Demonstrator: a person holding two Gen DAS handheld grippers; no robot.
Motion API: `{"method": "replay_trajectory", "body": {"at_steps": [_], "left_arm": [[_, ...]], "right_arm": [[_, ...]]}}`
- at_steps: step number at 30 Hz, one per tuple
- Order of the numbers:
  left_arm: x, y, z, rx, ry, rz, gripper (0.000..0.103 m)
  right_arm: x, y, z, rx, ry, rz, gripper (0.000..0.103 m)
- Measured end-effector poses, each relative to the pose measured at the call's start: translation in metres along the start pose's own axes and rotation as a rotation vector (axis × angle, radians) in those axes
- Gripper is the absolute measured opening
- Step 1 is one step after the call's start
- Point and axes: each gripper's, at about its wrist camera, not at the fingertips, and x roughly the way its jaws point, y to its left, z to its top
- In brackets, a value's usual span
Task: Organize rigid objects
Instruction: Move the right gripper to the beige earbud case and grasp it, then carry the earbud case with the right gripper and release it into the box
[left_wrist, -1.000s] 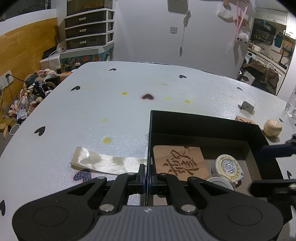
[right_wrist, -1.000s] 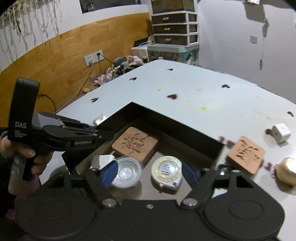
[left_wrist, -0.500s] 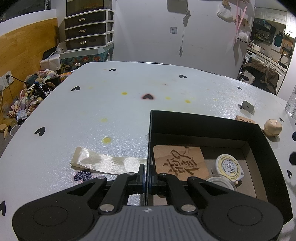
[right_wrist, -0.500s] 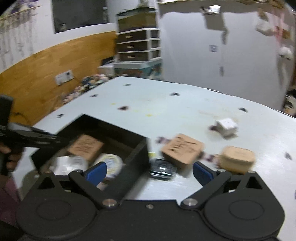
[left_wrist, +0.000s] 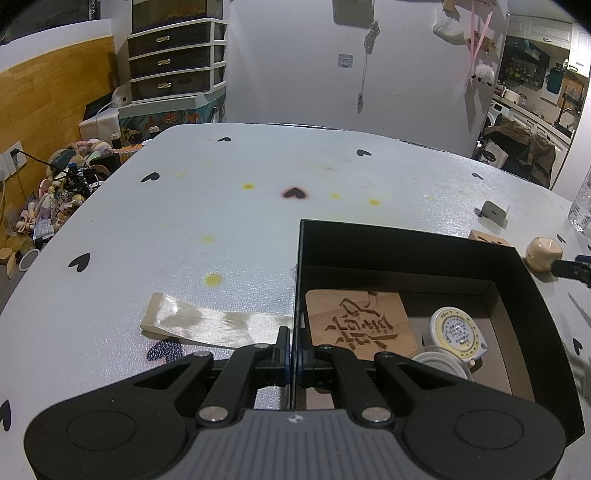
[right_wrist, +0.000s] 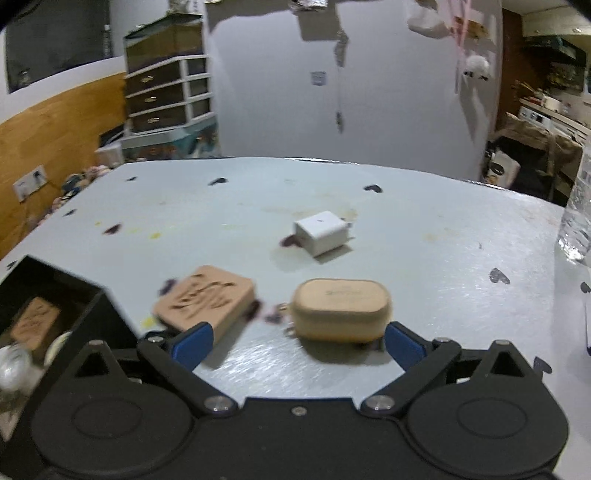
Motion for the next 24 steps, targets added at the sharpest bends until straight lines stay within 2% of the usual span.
{"method": "replay_trajectory", "body": {"at_steps": [6,11,15,24], "left_arm": [[-0.001,0.002,0.001,0.000,0.001,-0.001,0.002],[-0.002,0.003,0.002,0.000,0.003,-0.002,0.003],[-0.002,0.003,0.002,0.001,0.003,-0.002,0.003],[-0.002,0.003,0.002,0.000,0.003,-0.001,0.003]], "right_arm": [[0.032,-0.017,0.006,0.038,0.012,-0.054,0.100],[0.051,-0.022,0.011,0.027,0.028,-0.052,0.098],[0.052,-0.025,0.013,0.051,0.030,-0.013,0.088],[0.051,-0.026,0.013,0.053,0.029,-0.021,0.087]]}}
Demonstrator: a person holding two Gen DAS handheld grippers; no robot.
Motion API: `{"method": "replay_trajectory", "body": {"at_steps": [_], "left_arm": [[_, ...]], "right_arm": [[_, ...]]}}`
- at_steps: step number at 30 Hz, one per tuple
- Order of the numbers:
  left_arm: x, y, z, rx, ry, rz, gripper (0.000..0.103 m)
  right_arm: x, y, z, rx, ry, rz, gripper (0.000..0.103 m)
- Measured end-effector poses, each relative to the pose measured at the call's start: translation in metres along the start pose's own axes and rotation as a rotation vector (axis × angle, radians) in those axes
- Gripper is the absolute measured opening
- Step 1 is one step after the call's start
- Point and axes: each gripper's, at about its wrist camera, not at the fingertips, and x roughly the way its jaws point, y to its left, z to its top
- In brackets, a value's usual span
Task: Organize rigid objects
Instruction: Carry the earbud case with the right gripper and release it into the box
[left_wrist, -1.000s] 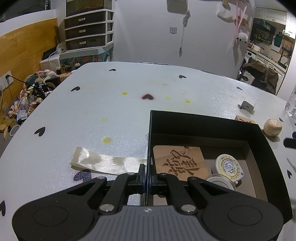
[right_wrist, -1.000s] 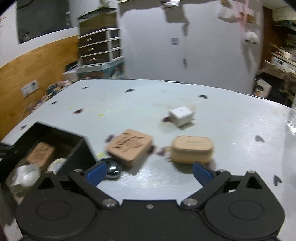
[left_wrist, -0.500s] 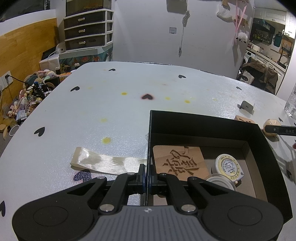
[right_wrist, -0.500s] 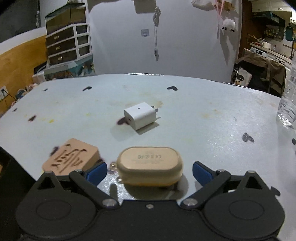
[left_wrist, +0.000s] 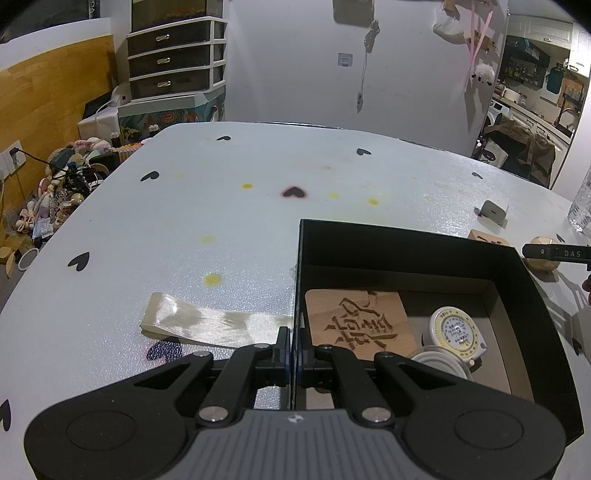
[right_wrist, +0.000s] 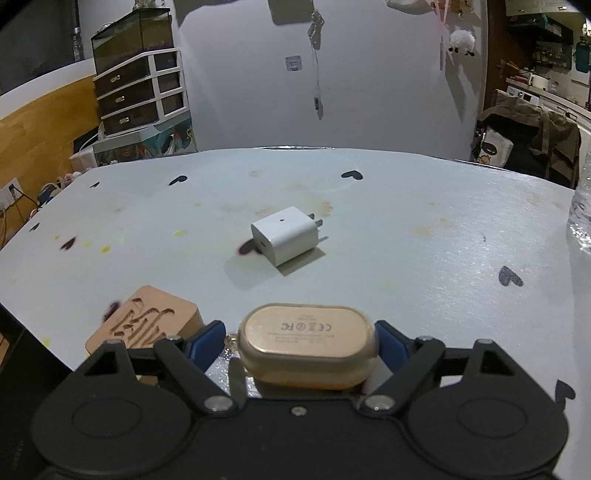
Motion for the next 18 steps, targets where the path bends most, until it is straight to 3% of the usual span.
{"method": "replay_trajectory", "body": {"at_steps": [7,18], "left_arm": [[0.000,0.001,0.000,0.001,0.000,0.001,0.003],[0.000,0.002,-0.001,-0.002,-0.002,0.001,0.003]], "right_arm": [[-0.030,0.010,0.003,-0.009,-0.036,0.056,0.087],[-0.115,0.098,-0.005,-0.237,-0.078,0.416,0.087]]}}
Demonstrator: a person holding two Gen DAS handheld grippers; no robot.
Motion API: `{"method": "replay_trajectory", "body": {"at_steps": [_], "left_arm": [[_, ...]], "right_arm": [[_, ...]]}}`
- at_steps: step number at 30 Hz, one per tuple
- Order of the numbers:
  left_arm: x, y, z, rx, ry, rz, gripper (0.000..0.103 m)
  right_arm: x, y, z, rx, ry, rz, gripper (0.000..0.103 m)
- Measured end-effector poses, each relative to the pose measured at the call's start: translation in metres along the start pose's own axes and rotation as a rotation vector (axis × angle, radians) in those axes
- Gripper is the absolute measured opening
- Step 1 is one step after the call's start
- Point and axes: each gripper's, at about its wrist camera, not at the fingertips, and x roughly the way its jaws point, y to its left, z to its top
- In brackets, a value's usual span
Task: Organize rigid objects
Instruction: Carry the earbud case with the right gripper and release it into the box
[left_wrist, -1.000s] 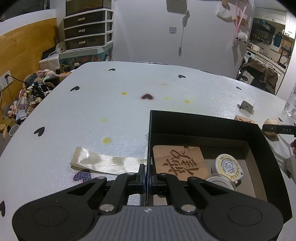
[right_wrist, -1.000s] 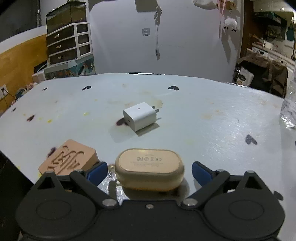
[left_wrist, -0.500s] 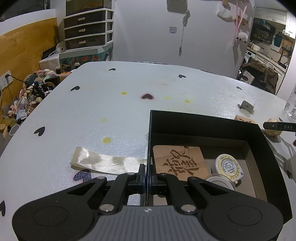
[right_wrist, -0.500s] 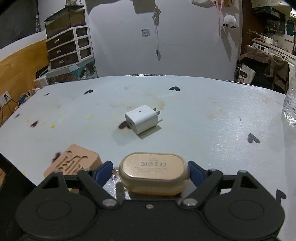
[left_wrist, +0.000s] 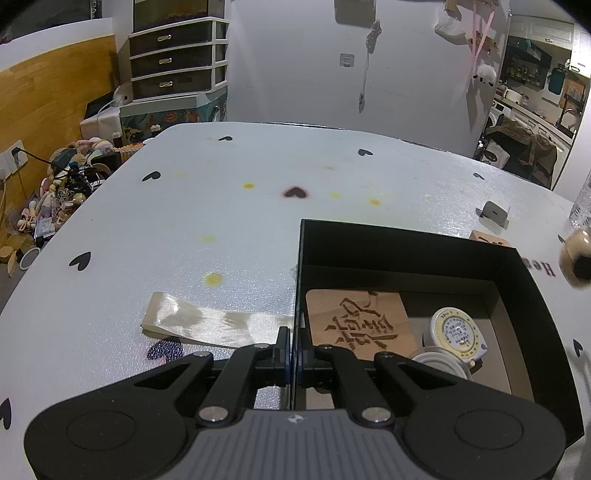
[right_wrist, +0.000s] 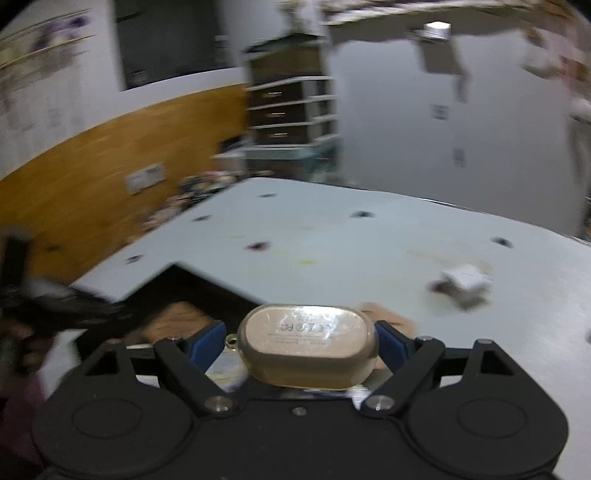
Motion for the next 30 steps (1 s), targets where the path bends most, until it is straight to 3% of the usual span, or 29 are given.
{"method": "replay_trajectory", "body": {"at_steps": [5,10,21,30], "left_arm": [[0.000,0.001,0.000,0.004,0.001,0.000,0.003],[0.000,0.001,0.000,0.003,0.001,-0.001,0.003],[0.001,-0.001,0.000,0.003,0.002,-0.002,0.003],[0.001,-0.002,0.000,0.003,0.003,-0.002,0.003]], "right_arm": [[0.004,0.038,0.004,-0.162,0.059,0.158,0.087],[0.023,0.055,0.007,-0.316,0.185,0.278,0.087],[0.043,0.075,0.003,-0.637,0.336,0.379,0.087],[0.058,0.076,-0.001,-0.679,0.401,0.437,0.087]]}}
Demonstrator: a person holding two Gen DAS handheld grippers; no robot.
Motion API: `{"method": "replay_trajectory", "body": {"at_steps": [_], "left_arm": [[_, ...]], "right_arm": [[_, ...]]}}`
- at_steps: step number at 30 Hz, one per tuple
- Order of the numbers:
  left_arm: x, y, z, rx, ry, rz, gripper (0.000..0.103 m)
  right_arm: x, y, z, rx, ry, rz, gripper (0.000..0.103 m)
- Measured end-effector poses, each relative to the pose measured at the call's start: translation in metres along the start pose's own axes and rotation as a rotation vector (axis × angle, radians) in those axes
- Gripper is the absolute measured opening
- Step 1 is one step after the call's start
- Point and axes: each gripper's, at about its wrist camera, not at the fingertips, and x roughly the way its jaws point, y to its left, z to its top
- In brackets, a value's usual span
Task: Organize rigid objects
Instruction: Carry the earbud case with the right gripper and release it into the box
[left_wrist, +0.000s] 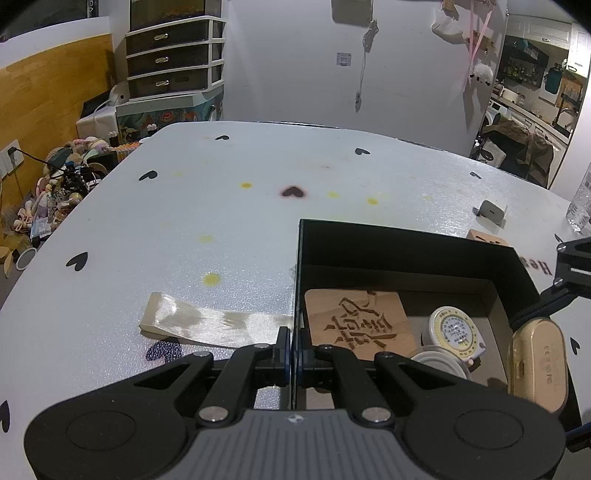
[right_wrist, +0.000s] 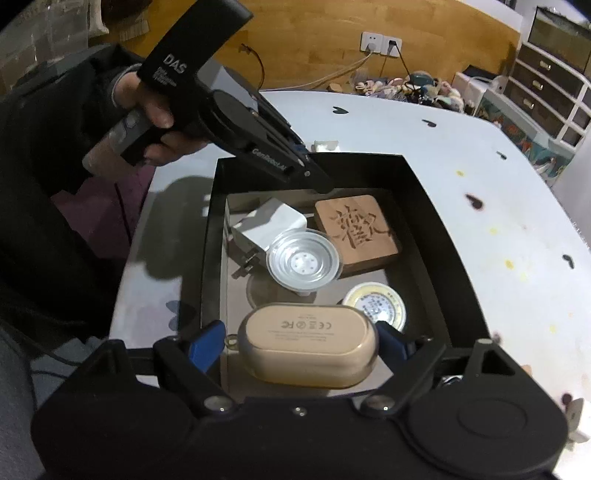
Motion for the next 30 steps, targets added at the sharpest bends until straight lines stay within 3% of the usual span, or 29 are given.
{"method": "replay_trajectory", "body": {"at_steps": [18,30], "left_arm": [[0.000,-0.003,-0.001,0.000,0.002,0.003,0.003],[0.000,-0.003,-0.001,-0.001,0.003,0.002,0.003]], "right_arm": [[-0.002,0.001,-0.002,0.018,0.015,-0.032,0.092],[-0.021,0.004,-0.001,0.037,-0.045,-0.068,0.092]]}}
